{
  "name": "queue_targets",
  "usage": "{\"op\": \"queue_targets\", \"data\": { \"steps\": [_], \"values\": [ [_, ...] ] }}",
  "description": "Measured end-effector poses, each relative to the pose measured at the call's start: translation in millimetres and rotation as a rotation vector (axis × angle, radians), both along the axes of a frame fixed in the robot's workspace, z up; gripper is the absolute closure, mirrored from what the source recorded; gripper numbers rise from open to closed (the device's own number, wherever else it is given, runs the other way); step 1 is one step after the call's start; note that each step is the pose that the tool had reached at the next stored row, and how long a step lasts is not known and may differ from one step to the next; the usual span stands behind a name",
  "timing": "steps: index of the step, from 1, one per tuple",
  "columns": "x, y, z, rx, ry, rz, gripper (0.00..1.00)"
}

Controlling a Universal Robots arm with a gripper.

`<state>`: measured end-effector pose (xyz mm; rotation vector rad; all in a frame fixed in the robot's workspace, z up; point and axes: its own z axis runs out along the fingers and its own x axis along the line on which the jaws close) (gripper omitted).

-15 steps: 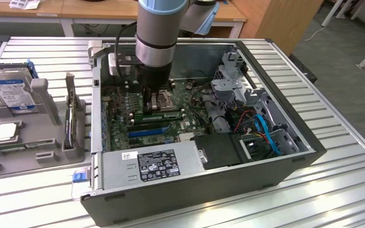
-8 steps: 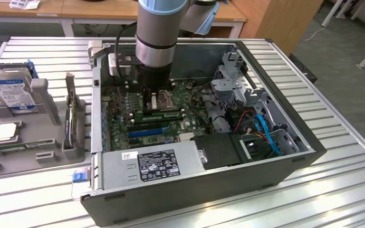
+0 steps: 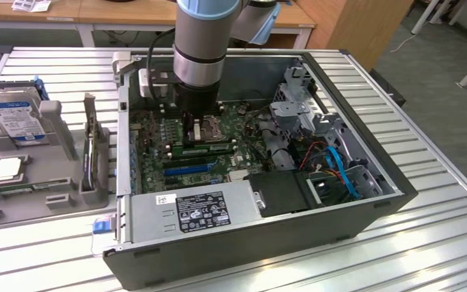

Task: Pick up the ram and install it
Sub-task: 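Press down the ram until it locks into place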

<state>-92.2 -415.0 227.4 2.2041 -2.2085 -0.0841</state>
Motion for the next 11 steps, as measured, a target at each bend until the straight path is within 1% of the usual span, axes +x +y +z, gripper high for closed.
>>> {"op": "queue_targets", "data": {
  "steps": [3, 5, 11],
  "values": [
    [0.0, 0.0, -0.1, 0.0001, -0.0001, 0.000, 0.90],
    [-0.1, 0.0, -0.5, 0.0012, -0.0001, 0.000, 0.90],
    [0.0, 0.0, -1.3, 0.0015, -0.0001, 0.000, 0.90]
  ]
}}
